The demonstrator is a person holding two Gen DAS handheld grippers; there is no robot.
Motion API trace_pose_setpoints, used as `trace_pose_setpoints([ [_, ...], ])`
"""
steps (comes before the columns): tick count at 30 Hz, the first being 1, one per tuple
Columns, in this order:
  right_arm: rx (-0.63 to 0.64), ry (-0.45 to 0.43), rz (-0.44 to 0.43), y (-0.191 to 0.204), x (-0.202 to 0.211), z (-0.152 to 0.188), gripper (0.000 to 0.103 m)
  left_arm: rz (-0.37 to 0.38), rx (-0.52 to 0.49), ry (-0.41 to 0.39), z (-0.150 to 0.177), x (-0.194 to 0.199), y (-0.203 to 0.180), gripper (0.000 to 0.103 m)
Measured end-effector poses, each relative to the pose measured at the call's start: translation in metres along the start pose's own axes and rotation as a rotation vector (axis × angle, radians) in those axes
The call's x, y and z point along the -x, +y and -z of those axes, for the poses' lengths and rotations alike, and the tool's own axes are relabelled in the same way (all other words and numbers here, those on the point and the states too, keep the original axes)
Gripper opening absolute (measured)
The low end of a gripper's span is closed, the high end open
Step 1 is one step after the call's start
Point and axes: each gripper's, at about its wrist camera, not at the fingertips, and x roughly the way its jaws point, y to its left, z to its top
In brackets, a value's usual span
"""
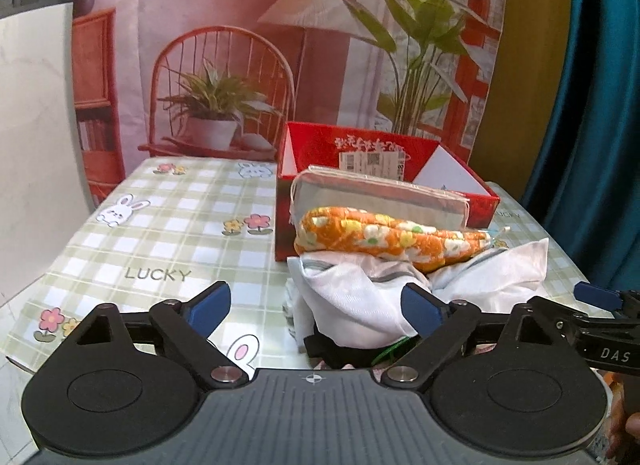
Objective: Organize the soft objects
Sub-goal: 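Move both grippers down onto the white cloth in the pile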
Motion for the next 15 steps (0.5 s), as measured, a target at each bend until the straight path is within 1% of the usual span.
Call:
trace_pose_setpoints([
  [3, 0.013, 0.006, -0.01, 0.0, -0.005, 0.005, 0.093, 0.017, 0.025, 0.018, 0.002, -0.007, 0.004, 0.086],
  [5, 0.02, 0.018, -0.019, 0.001, -0.008, 0.007, 0.086, 0.03, 0.043, 0.023, 0.004, -0.011, 0.007, 0.082],
  [7, 0.019, 0.03, -0.028, 0.001, -0.009, 0.008, 0.084, 0.04, 0.056, 0.025, 0.005, -0.011, 0.007, 0.082],
  [15, 0.03, 0.037, -0.05, 0.002, -0.011, 0.011, 0.081, 0.082, 0.045, 0.03, 0.009, -0.014, 0.004, 0.078],
])
